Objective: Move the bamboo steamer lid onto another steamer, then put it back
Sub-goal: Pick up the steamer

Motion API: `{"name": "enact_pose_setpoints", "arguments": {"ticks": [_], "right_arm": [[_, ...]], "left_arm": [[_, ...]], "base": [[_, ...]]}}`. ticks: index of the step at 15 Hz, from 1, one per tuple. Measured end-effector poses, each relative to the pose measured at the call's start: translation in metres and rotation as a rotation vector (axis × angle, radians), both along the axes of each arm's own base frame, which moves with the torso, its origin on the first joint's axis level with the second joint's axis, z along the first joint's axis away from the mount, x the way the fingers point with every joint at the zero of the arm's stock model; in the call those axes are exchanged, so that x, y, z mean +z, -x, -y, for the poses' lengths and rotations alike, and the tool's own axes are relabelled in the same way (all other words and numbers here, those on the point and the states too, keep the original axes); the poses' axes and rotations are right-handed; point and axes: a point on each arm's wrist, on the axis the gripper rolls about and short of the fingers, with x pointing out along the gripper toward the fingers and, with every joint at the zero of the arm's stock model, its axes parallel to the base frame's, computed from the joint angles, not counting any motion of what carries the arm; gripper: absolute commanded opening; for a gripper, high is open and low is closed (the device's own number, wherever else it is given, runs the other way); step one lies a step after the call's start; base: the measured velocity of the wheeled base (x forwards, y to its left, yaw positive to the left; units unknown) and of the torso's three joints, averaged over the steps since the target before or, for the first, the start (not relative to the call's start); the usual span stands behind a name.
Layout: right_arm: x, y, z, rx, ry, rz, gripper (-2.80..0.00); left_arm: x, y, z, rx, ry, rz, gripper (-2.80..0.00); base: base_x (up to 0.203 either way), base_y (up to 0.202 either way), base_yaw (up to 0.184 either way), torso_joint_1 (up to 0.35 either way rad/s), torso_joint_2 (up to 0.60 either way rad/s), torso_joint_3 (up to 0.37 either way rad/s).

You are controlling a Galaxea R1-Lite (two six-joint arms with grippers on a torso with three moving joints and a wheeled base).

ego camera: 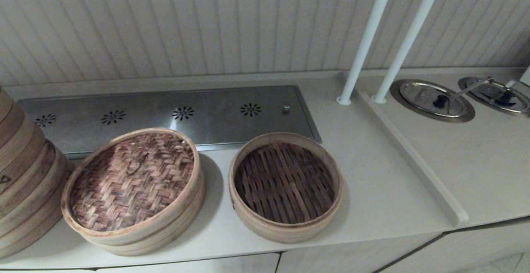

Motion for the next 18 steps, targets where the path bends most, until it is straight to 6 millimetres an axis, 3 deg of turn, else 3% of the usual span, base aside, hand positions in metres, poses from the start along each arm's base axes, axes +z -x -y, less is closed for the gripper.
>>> {"name": "enact_pose_setpoints", "arguments": {"ticks": [2,5,8,12,16,17,18], "right_arm": [[0.0,0.0,0.0,0.0,0.0,0.0,-2.8],[0.0,0.0,0.0,0.0,0.0,0.0,-2.8],[0.0,0.0,0.0,0.0,0.0,0.0,-2.8],[0.0,0.0,0.0,0.001,0.001,0.0,-2.8],[0.0,0.0,0.0,0.002,0.008,0.001,-2.8],[0.0,0.0,0.0,0.002,0.008,0.002,-2.8],[0.0,0.0,0.0,0.002,0.008,0.002,-2.8]], "left_arm": [[0.015,0.005,0.0,0.002,0.008,0.034,-2.8],[0.066,0.013,0.0,-0.017,0.031,0.069,-2.8],[0.114,0.0,0.001,-0.066,0.041,0.037,-2.8],[0.148,-0.049,0.003,-0.128,0.053,-0.126,-2.8],[0.151,-0.109,0.003,-0.161,0.066,-0.283,-2.8],[0.148,-0.122,0.003,-0.161,0.07,-0.325,0.0],[0.144,-0.136,0.003,-0.162,0.074,-0.363,0.0]], "base": [[0.0,0.0,0.0,0.0,0.0,0.0],[0.0,0.0,0.0,0.0,0.0,0.0],[0.0,0.0,0.0,0.0,0.0,0.0],[0.0,0.0,0.0,0.0,0.0,0.0],[0.0,0.0,0.0,0.0,0.0,0.0],[0.0,0.0,0.0,0.0,0.0,0.0],[0.0,0.0,0.0,0.0,0.0,0.0]]}}
